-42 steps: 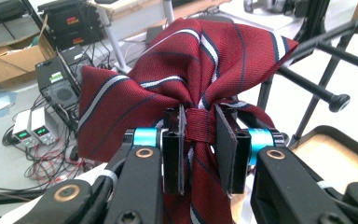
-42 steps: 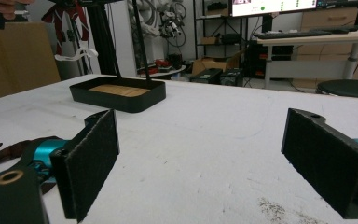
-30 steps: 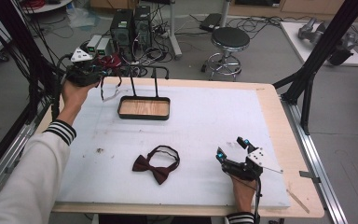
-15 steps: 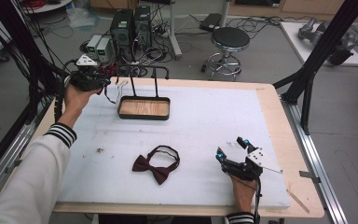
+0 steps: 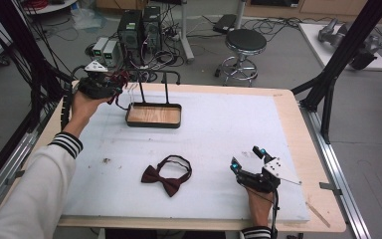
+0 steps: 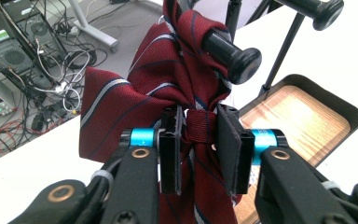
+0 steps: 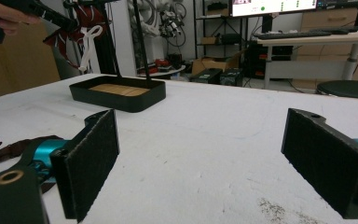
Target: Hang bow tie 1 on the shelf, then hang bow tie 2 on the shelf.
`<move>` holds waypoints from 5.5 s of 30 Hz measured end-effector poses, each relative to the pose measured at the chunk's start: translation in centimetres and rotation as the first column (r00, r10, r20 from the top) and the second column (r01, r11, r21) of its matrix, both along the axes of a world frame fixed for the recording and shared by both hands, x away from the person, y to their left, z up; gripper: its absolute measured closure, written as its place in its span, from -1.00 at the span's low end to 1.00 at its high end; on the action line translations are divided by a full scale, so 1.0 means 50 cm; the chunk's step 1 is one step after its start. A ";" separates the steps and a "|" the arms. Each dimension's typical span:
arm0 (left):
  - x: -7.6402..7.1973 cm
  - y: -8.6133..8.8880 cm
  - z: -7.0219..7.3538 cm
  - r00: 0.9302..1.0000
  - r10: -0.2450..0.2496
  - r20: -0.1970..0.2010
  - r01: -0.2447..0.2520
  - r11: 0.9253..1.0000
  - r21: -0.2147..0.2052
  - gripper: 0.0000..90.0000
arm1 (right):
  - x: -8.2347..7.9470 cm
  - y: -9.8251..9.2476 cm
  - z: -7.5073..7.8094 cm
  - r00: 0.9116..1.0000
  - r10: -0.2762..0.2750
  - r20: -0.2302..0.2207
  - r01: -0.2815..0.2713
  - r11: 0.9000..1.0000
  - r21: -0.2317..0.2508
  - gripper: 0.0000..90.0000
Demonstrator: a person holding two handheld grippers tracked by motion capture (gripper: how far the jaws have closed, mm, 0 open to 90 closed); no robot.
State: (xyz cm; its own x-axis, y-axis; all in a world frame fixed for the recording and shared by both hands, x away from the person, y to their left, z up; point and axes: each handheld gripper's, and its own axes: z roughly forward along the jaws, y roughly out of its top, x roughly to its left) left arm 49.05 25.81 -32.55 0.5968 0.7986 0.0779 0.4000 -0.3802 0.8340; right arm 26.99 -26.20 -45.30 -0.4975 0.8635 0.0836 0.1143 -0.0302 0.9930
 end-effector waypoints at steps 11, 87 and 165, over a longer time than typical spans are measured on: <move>-0.005 0.007 0.000 1.000 0.001 0.009 -0.001 1.000 -0.022 0.16 | 0.000 0.000 0.000 1.000 0.000 0.000 0.000 1.000 -0.001 -0.77; -0.341 0.079 -0.124 0.928 -0.075 0.365 0.213 0.911 -0.353 -0.63 | -0.002 0.002 0.000 1.000 -0.008 0.017 0.008 1.000 -0.013 -0.77; -0.333 -0.117 -0.071 0.701 -0.704 0.114 0.709 0.706 0.005 -0.67 | -0.002 -0.001 -0.001 1.000 -0.002 0.017 0.002 1.000 0.005 -0.77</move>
